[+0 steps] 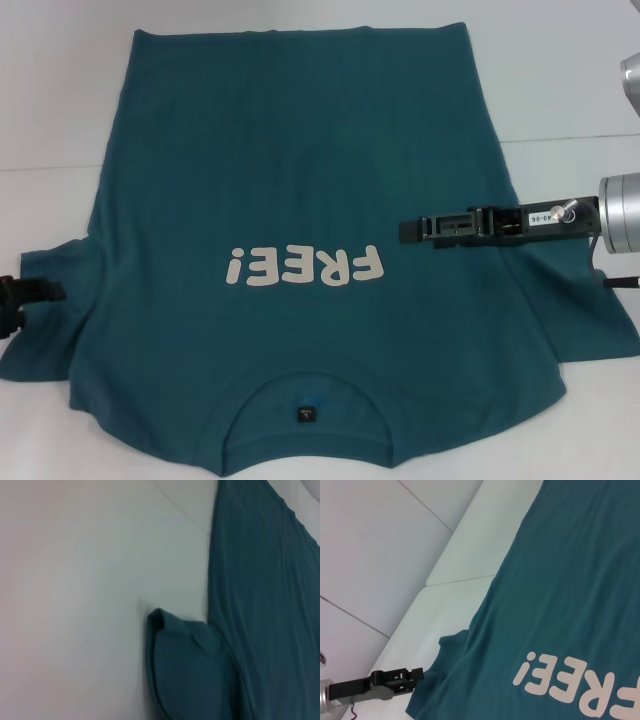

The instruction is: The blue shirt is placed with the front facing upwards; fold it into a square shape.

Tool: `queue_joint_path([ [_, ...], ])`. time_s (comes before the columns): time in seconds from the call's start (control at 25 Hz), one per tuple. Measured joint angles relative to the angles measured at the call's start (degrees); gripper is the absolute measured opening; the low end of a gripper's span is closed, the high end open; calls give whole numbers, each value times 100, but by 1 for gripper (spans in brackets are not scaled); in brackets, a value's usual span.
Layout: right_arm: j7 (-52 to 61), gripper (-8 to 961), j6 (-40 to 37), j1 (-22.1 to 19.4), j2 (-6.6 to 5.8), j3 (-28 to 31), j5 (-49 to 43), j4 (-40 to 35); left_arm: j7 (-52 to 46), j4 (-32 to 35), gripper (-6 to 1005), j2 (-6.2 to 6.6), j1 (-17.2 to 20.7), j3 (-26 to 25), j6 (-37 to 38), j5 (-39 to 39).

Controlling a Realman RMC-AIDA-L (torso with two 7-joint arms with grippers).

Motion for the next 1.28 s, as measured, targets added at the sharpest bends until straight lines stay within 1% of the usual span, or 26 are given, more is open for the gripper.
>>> queue_joint_path([
  [0.32, 0, 924, 0, -30, -6, 0, -1, 0, 1, -215, 523, 20, -73, 63, -317, 8],
  [0.56, 0, 924, -3, -46, -21, 0, -1, 0, 32, -203, 499, 84, -172, 4, 127, -35],
  [0.76, -7, 924, -2, -49, -22, 0, -1, 0, 7, -189, 251, 117, -228, -11, 258, -30],
  [1.04, -9, 924, -2, -66, -20, 4, -1, 0, 121, -166, 52, 122, -220, 1, 290, 3],
  [1.28, 0, 924, -2, -69, -21, 9, -1, 0, 208, -87, 25, 135, -159, -203, 374, -30],
])
